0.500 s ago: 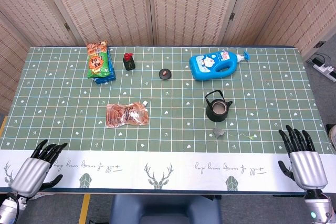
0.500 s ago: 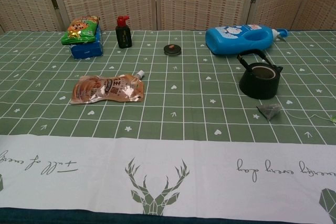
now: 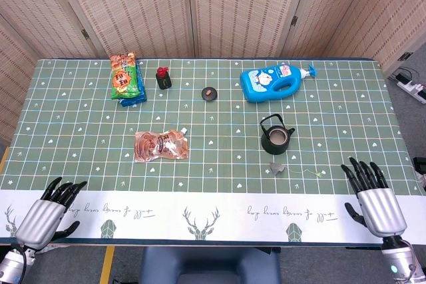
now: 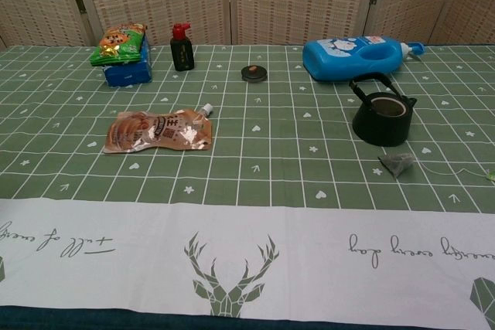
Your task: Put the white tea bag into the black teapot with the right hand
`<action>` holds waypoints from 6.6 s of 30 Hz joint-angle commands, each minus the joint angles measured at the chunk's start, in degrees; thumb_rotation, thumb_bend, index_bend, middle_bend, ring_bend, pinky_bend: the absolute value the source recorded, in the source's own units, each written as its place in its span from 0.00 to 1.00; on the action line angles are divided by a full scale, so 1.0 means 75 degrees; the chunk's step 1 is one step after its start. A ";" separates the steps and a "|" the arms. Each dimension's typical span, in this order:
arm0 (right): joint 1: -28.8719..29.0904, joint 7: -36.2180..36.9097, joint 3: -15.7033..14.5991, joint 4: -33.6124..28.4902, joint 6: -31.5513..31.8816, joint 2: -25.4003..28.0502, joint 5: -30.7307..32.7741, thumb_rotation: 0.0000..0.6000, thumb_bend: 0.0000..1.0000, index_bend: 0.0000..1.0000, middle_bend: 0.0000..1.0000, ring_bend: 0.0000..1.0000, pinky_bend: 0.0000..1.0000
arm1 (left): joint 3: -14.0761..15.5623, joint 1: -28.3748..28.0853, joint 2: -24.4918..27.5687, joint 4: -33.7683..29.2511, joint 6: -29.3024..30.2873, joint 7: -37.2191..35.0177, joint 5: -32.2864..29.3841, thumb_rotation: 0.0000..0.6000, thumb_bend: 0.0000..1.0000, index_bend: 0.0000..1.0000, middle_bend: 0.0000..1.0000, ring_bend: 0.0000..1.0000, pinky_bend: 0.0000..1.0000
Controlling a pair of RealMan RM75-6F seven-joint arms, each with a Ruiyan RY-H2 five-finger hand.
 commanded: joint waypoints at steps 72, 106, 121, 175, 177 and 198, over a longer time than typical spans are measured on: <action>0.1859 0.1079 0.0204 0.2934 -0.2816 -0.1872 0.1225 1.00 0.43 0.30 0.00 0.00 0.00 | 0.0006 0.0022 0.0063 0.0017 0.0016 -0.0110 -0.0018 1.00 0.32 0.00 0.14 0.11 0.02; 0.2228 0.1345 0.0413 0.4117 -0.3364 -0.2694 0.1696 1.00 0.43 0.46 0.00 0.00 0.00 | 0.0006 -0.0002 0.0092 0.0031 -0.0030 -0.0213 -0.0050 1.00 0.32 0.00 0.14 0.11 0.02; 0.2217 0.1362 0.0438 0.4549 -0.3207 -0.3029 0.1689 1.00 0.43 0.62 0.00 0.01 0.00 | 0.0016 -0.0007 0.0094 0.0032 -0.0032 -0.0229 -0.0034 1.00 0.32 0.00 0.14 0.11 0.02; 0.2959 -0.1738 0.2471 -0.1099 -0.1448 -0.0332 0.2694 1.00 0.43 0.77 0.08 0.10 0.00 | 0.0040 -0.0033 0.0128 0.0083 0.0000 -0.0441 0.0038 1.00 0.32 0.00 0.14 0.11 0.02; 0.3054 -0.1862 0.2597 -0.1213 -0.1472 -0.0280 0.2919 1.00 0.43 0.77 0.08 0.10 0.00 | 0.0026 -0.0042 0.0131 0.0097 -0.0020 -0.0454 0.0004 1.00 0.32 0.00 0.14 0.11 0.02; 0.4316 -0.1867 0.2776 0.0274 -0.2499 -0.1277 0.4411 1.00 0.43 0.77 0.08 0.10 0.00 | -0.0046 -0.0073 0.0205 0.0174 -0.0092 -0.0694 -0.0201 1.00 0.32 0.00 0.14 0.11 0.02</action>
